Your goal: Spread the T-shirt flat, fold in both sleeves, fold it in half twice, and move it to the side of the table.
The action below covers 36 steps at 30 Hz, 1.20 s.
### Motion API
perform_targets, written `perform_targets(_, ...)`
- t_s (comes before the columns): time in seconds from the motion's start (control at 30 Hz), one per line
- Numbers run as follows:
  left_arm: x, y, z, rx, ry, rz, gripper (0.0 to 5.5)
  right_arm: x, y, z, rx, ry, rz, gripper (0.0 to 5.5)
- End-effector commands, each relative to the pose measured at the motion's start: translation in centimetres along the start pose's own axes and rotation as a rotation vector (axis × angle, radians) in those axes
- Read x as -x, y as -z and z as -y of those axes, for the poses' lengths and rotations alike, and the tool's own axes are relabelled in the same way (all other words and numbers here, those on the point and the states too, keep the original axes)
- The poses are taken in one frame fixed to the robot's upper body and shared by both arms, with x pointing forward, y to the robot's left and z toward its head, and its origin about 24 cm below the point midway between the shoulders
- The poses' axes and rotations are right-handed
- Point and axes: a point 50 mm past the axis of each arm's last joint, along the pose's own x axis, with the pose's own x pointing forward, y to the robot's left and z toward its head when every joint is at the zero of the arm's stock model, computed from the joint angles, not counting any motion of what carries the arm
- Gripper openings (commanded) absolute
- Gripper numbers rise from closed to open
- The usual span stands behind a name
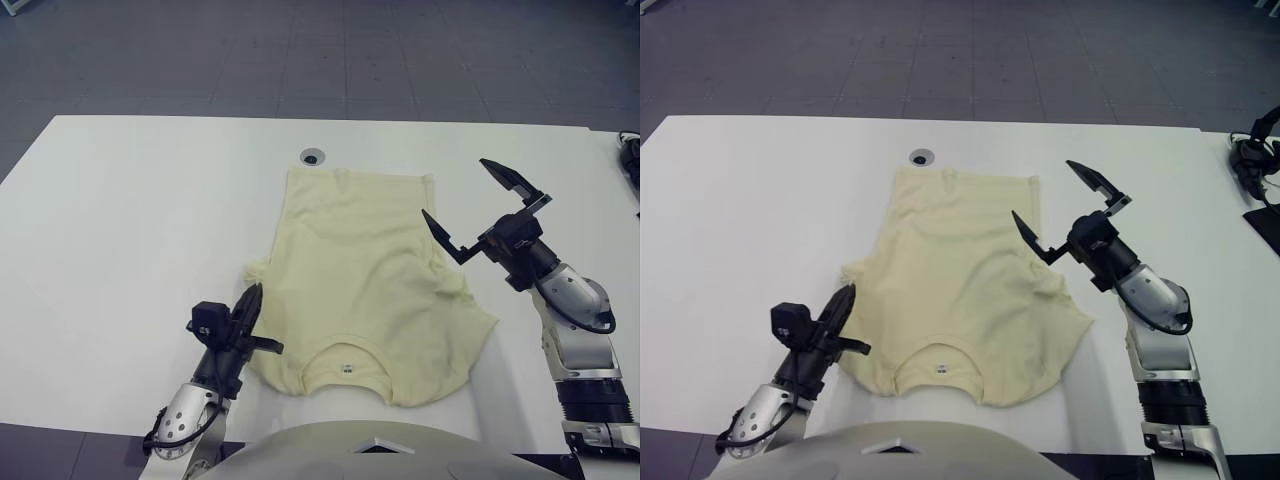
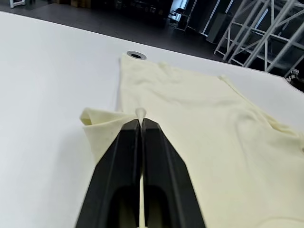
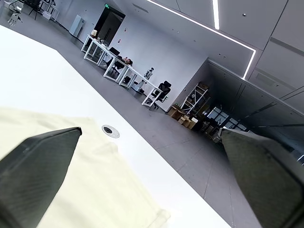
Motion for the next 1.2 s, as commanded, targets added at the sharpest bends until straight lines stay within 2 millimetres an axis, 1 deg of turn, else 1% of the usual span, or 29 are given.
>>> perform_targets(0.03, -0.1, 0.7, 1.2, -0.161, 0.12, -0.032, 0.04, 0.2, 0.4, -0.2, 0.0, -0.009, -0.021, 5.4)
perform_targets(0.13, -0.2, 0.6, 1.6, -0.234, 0.184, -0.031, 0.04, 0.4, 0.5, -0.3, -0.001, -0.009, -0.026, 5.4)
perform_targets(0.37, -0.3, 1.9, 1.7, -0.365, 0.256, -0.087, 0.04, 0.5, 0.5, -0.3, -0.002, -0.003, -0.028, 5.4)
perform_targets(0.5, 0.0, 2.5, 2.4, -0.444, 0.343, -0.113, 0.04, 0.6, 0.6, -0.2, -0.001, -0.001, -0.032, 5.4)
perform_targets(0.63, -0.1, 2.6, 2.3, -0.511, 0.353, -0.116, 0.04, 0.6, 0.6, -0.2, -0.001, 0.003, -0.034, 5.4)
perform_targets(0.97, -0.2, 2.4, 2.2, -0.543, 0.365, -0.113, 0.04, 0.7, 0.7, -0.2, -0.006, 0.012, -0.037, 5.4)
perform_targets(1.0, -0.3, 2.4, 2.2, -0.542, 0.363, -0.114, 0.26, 0.7, 0.8, -0.1, -0.013, 0.015, -0.038, 5.4)
perform_targets(1.07, -0.3, 2.4, 2.4, -0.523, 0.382, -0.111, 0.44, 0.9, 0.8, 0.1, -0.046, 0.027, -0.044, 5.4)
perform_targets(1.2, -0.1, 2.2, 2.8, -0.496, 0.42, -0.105, 1.17, 1.8, 1.2, 0.4, -0.151, 0.026, -0.079, 5.4)
